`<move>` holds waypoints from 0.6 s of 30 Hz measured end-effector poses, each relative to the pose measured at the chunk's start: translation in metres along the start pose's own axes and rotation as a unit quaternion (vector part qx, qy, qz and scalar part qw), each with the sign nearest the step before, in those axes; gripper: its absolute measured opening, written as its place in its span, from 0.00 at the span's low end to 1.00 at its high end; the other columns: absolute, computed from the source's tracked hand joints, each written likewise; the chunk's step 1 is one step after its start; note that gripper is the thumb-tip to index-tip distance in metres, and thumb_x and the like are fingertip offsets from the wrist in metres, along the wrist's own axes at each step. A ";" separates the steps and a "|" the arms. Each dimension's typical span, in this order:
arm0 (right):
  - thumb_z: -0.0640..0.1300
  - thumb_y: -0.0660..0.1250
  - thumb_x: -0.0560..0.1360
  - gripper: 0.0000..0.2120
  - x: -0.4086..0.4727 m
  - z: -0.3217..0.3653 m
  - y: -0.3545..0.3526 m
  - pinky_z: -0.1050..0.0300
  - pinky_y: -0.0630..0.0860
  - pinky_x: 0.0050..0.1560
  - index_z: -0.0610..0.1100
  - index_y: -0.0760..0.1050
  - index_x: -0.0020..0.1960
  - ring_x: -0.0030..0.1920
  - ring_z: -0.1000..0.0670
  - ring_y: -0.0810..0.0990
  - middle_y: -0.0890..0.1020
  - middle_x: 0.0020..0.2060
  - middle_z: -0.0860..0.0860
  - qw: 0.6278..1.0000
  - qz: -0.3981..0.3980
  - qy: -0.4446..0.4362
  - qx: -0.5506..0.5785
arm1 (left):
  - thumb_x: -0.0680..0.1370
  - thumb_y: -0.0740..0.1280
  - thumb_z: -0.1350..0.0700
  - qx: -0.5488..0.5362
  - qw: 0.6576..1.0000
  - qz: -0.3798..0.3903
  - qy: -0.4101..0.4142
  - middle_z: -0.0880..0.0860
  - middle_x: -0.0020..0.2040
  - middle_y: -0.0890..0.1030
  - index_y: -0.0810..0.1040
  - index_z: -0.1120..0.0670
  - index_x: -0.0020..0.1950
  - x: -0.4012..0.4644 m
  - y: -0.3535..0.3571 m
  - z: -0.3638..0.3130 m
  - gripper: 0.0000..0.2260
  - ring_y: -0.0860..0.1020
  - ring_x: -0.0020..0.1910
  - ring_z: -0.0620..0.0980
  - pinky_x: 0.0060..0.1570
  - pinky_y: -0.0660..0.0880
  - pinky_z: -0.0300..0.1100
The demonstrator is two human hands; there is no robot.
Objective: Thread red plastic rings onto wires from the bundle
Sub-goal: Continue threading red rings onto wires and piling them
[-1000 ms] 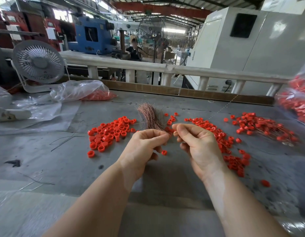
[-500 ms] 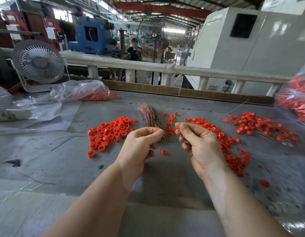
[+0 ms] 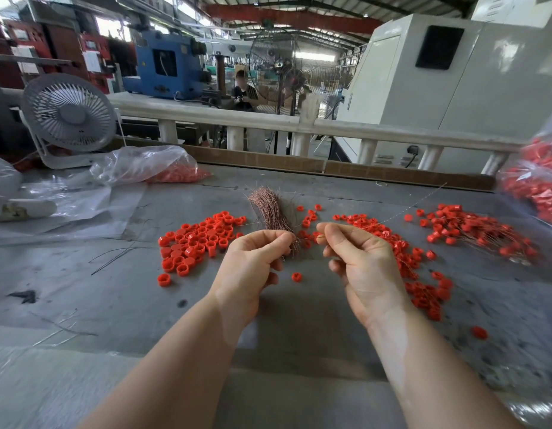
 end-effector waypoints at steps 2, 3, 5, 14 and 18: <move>0.38 0.67 0.73 0.07 0.000 -0.001 -0.001 0.69 0.67 0.26 0.44 0.81 0.39 0.29 0.60 0.75 0.82 0.30 0.52 1.000 -0.010 0.003 -0.001 | 0.75 0.69 0.59 0.005 1.000 -0.010 0.007 0.45 0.27 0.75 0.79 0.52 0.37 0.001 -0.001 0.000 0.07 0.68 0.23 0.39 0.21 0.64 0.31; 0.38 0.67 0.73 0.06 0.000 -0.001 -0.003 0.69 0.67 0.26 0.44 0.81 0.39 0.28 0.59 0.75 0.82 0.30 0.52 1.000 -0.024 0.005 -0.003 | 0.75 0.69 0.59 0.008 1.000 -0.020 0.012 0.45 0.26 0.74 0.79 0.52 0.36 0.001 -0.002 0.000 0.07 0.68 0.23 0.39 0.21 0.64 0.31; 0.41 0.68 0.73 0.07 0.000 -0.002 -0.011 0.69 0.67 0.24 0.44 0.79 0.37 0.26 0.59 0.75 0.81 0.27 0.51 0.997 -0.073 0.018 -0.029 | 0.75 0.69 0.59 0.013 0.998 -0.050 0.021 0.44 0.25 0.72 0.78 0.52 0.37 0.002 -0.007 0.001 0.07 0.66 0.22 0.39 0.21 0.63 0.31; 0.43 0.69 0.73 0.06 -0.004 0.011 0.002 0.56 0.73 0.34 0.49 0.79 0.37 0.26 0.55 0.73 0.79 0.29 0.56 0.932 -0.039 -0.172 -0.318 | 0.74 0.70 0.58 0.081 0.988 -0.110 0.077 0.46 0.26 0.71 0.79 0.53 0.37 0.003 -0.013 -0.002 0.06 0.65 0.23 0.42 0.22 0.63 0.33; 0.39 0.68 0.74 0.11 -0.007 -0.001 0.018 0.65 0.73 0.39 0.48 0.80 0.55 0.32 0.57 0.75 0.80 0.45 0.58 0.917 0.072 -0.178 -0.350 | 0.74 0.70 0.58 0.116 0.984 -0.081 0.108 0.43 0.24 0.73 0.79 0.51 0.36 0.003 -0.008 -0.005 0.07 0.67 0.25 0.41 0.27 0.66 0.34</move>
Point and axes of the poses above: each hand's wrist, its own x-axis towards the middle knuckle, its own y-axis out of the palm, z = x × y, the point moved 5 cm from there along x, towards the middle knuckle
